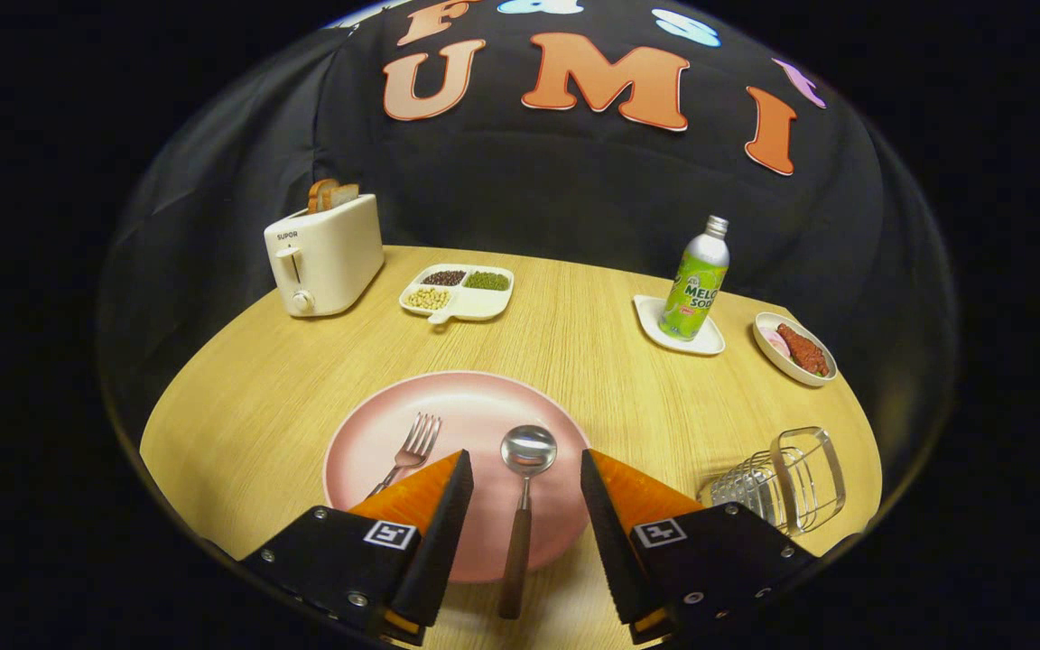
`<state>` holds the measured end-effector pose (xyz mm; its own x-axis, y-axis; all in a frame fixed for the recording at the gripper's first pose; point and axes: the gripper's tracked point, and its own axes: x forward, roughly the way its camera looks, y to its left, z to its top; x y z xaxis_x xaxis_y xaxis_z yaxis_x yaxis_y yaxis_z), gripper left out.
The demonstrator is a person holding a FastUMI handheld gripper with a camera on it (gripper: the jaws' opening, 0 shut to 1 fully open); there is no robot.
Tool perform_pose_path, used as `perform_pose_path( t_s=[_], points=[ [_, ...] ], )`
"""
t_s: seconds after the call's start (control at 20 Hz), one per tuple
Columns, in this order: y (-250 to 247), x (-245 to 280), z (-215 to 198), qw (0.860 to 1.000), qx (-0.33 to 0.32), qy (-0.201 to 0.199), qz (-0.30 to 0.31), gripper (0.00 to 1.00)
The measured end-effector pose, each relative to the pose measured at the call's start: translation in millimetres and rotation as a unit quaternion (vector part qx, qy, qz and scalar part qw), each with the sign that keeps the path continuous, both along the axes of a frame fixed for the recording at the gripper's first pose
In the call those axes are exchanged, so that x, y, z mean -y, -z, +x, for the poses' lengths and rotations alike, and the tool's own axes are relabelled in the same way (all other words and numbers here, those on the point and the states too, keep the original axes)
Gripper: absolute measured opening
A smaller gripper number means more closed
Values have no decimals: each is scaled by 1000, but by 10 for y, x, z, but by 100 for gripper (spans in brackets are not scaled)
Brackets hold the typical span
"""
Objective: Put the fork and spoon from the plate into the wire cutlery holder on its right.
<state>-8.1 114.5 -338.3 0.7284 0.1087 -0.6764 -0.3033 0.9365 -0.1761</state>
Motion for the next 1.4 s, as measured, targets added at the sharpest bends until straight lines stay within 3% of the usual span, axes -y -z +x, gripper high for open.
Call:
perform_pose_path(
  t_s=[0.1,0.35,0.6,0.65,0.75,0.9,1.4],
  points=[
    [92,-26,-30,1000,-13,-3,-2,67],
    [304,38,-56,999,-41,12,-18,40],
    [430,117,-70,998,-59,24,-27,26],
    [404,132,-71,998,-57,28,-28,15],
    [391,147,-66,997,-64,33,-18,6],
    [258,107,-81,997,-64,39,9,3],
    [-393,444,-214,997,-51,50,5,3]
  ],
)
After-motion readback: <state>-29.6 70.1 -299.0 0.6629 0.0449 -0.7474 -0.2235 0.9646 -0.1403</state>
